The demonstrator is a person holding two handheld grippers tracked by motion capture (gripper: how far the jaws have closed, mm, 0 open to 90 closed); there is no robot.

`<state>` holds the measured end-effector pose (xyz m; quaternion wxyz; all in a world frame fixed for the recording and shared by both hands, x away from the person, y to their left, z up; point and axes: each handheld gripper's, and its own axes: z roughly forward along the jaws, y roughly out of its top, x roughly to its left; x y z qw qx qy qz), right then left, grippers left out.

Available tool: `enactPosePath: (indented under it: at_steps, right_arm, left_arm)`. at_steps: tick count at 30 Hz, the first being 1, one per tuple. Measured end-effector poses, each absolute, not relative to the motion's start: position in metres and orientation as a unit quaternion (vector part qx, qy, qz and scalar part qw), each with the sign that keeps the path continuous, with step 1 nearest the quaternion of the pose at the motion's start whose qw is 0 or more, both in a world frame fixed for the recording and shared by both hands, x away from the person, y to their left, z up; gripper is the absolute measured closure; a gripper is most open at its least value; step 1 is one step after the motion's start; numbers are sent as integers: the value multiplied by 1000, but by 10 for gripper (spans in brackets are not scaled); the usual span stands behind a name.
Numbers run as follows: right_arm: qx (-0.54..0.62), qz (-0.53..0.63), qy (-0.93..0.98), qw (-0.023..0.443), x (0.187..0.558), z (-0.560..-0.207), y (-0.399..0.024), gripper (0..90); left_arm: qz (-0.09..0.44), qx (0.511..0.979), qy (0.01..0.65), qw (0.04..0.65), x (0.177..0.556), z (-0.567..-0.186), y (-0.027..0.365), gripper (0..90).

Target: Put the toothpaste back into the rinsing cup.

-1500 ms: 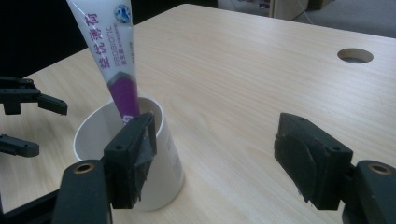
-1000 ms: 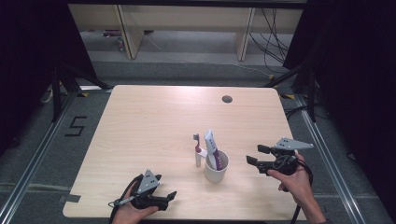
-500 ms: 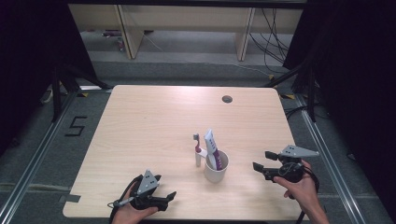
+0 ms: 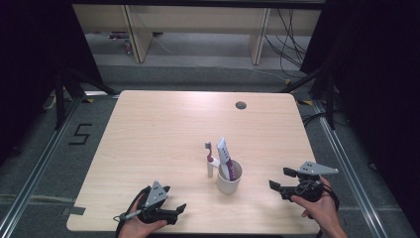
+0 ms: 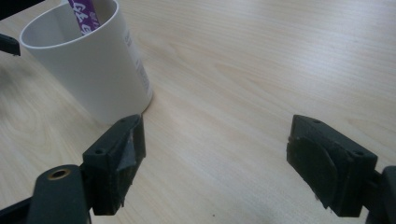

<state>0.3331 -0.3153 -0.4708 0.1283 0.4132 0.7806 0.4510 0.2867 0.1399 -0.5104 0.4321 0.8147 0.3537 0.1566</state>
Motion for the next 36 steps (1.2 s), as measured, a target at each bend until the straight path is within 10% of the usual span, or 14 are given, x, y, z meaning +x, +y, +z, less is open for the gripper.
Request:
enactPosePath:
  at_steps: [36]
  right_arm:
    - [387,398,825,108,312,-492,-306,163]
  left_arm:
    - [158,819,353,424,285,-510,143,185]
